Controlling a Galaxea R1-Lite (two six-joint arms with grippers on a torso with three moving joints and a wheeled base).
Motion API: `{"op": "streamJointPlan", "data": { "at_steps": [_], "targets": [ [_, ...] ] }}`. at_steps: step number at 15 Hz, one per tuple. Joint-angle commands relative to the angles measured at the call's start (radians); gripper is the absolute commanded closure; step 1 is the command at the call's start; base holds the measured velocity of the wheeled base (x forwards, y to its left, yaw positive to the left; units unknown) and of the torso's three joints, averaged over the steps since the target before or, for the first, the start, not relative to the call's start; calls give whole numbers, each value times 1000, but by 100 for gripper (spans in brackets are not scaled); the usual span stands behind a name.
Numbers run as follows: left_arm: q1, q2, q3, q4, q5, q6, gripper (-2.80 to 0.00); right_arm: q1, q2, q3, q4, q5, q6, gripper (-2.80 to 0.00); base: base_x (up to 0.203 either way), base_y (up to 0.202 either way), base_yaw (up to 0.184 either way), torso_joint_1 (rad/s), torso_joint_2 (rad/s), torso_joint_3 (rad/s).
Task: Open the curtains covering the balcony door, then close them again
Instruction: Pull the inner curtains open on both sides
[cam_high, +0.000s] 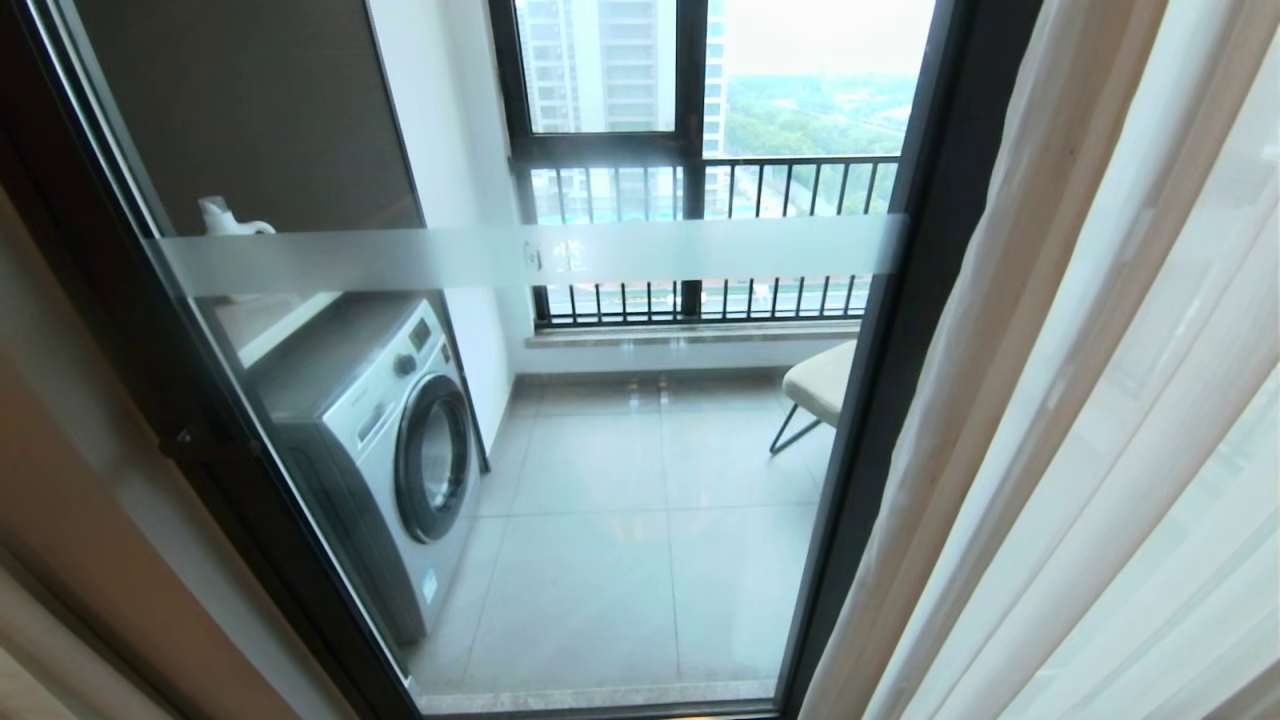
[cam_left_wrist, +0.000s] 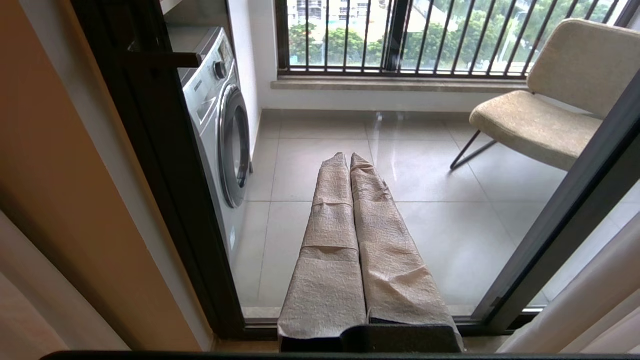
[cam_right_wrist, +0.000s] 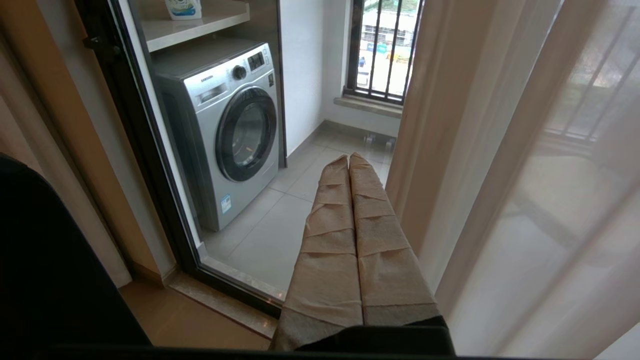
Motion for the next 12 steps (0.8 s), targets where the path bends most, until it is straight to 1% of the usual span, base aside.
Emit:
{"op": "streamJointPlan", "data": {
  "at_steps": [1,4,5,9,12],
  "targets": [
    [0,-1,0,0,1,0,0,2,175,-43,-32,8,-23,0,0,0,0,0,0,0],
    [0,-1,0,0,1,0,0,1,381,-76,-204,9,-39,0,0,0,0,0,0,0],
    [0,-1,0,0,1,0,0,1,450,-92,-264,8,-42,-280,0,0,0,0,0,0],
    [0,-1,0,0,1,0,0,1,670,-171,-461,8,-39,-280,0,0,0,0,0,0],
    [0,-1,0,0,1,0,0,-1,796,-242,-545,4,-28,-280,0,0,0,0,0,0]
  ]
}}
